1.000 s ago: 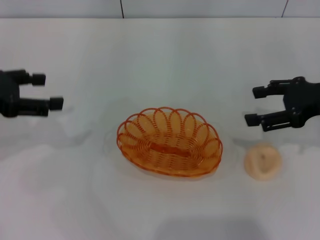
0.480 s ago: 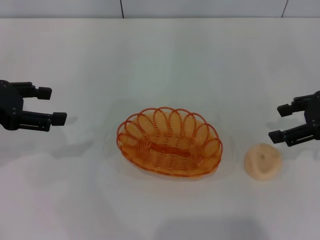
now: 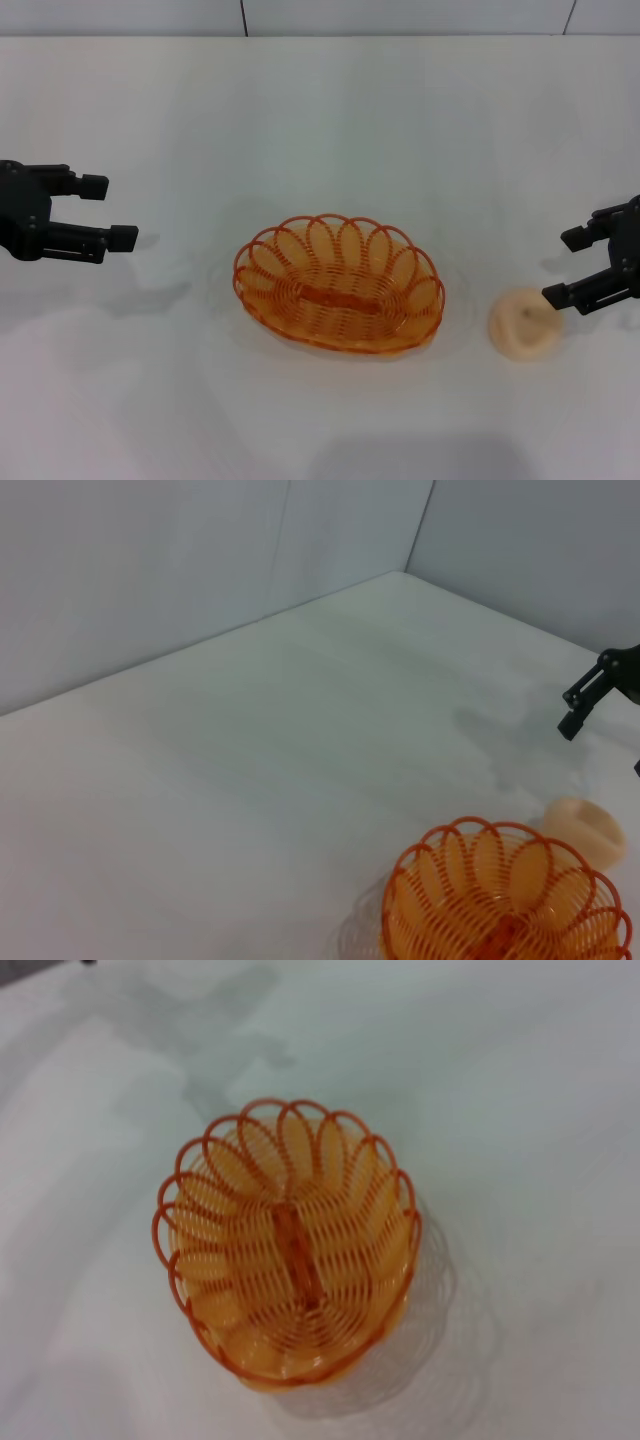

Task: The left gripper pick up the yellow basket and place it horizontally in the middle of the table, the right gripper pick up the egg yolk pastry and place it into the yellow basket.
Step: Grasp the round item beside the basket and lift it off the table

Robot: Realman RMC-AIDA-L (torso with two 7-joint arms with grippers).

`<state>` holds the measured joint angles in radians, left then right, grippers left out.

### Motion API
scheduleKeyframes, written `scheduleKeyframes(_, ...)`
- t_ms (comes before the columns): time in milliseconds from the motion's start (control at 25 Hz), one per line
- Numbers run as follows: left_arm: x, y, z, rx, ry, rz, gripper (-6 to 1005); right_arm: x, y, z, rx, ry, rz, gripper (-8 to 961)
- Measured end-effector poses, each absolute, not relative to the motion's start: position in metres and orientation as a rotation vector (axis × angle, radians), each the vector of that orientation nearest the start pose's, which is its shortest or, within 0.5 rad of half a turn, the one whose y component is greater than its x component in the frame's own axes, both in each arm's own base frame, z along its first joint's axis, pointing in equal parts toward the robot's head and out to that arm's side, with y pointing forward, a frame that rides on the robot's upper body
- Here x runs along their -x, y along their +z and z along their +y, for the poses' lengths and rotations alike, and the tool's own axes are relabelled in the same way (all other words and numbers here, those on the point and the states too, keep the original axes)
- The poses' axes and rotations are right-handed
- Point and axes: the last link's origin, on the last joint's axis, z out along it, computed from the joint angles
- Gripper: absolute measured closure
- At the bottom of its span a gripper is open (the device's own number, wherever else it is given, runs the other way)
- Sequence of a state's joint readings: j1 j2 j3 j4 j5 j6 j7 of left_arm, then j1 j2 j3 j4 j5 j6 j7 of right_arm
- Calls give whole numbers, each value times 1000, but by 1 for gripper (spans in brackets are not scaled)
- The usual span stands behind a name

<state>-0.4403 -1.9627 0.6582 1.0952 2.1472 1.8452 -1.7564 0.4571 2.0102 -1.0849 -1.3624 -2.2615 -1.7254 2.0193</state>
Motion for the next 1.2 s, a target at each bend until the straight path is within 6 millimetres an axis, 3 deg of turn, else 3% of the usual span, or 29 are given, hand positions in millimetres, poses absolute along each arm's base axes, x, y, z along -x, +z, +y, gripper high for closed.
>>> scheduleKeyframes(360,271,106,310,2767,-361,-755,107,-208,43,328,2889,-205,581,134)
scheduleKeyframes(720,271,106,311,2760,-370,-753,107,-217,28,328,2894,-249,613,142)
scheduleKeyframes(1200,271,105,312,2753,-378,-754,107,-218,16,329,2890,-292,585,266)
